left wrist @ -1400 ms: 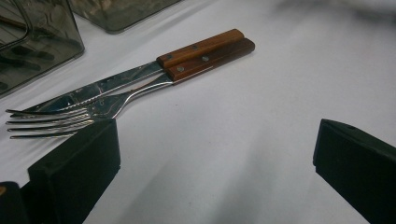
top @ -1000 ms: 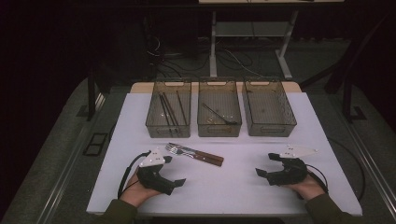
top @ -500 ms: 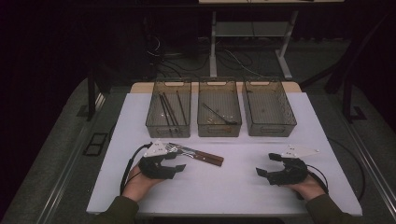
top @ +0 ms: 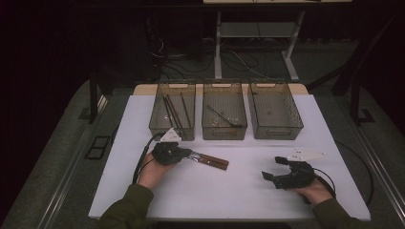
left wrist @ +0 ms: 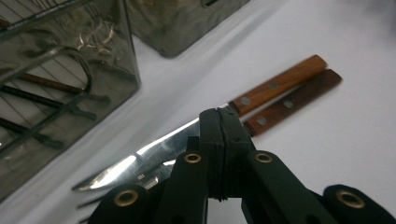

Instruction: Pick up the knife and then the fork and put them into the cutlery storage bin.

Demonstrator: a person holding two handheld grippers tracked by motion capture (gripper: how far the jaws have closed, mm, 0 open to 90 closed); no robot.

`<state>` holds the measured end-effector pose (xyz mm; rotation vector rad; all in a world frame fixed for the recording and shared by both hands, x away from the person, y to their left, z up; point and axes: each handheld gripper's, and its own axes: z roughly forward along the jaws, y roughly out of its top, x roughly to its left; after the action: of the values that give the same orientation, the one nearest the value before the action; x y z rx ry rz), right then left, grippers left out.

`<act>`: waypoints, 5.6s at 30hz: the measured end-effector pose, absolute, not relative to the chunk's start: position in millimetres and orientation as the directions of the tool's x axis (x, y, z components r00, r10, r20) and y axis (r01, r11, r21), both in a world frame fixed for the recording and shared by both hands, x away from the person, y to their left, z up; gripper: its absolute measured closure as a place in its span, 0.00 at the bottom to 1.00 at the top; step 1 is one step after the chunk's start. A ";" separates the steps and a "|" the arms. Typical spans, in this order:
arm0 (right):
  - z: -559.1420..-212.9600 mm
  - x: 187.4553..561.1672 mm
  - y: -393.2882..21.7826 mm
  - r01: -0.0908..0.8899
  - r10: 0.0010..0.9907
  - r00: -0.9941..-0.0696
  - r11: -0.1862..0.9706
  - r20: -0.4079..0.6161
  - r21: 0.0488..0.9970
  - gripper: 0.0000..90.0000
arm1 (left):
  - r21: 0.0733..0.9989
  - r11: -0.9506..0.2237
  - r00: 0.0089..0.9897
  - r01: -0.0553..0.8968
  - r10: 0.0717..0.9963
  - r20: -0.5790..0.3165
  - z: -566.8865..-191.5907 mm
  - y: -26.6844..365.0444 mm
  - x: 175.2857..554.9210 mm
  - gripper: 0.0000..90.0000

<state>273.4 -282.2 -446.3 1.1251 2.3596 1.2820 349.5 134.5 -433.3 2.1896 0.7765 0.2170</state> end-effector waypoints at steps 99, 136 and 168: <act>-444.9 272.9 -280.6 0.507 0.717 -0.686 0.344 0.128 0.791 0.19 | 0.659 -0.665 0.884 0.350 0.468 0.004 -444.8 89.7 332.9 0.82; -417.0 281.3 -270.2 0.440 0.568 -0.805 0.376 0.172 0.815 0.16 | 0.690 -0.635 0.923 0.348 0.361 -0.133 -414.5 73.2 319.8 0.86; -393.6 306.5 -199.9 0.147 0.035 -0.984 0.704 0.173 0.695 0.82 | 0.678 -0.732 0.996 0.070 0.011 -0.092 -386.0 17.9 296.9 0.86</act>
<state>306.5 -199.9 -393.6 0.1637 3.0338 1.2581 296.9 17.9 -386.0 2.3900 0.0562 -0.1051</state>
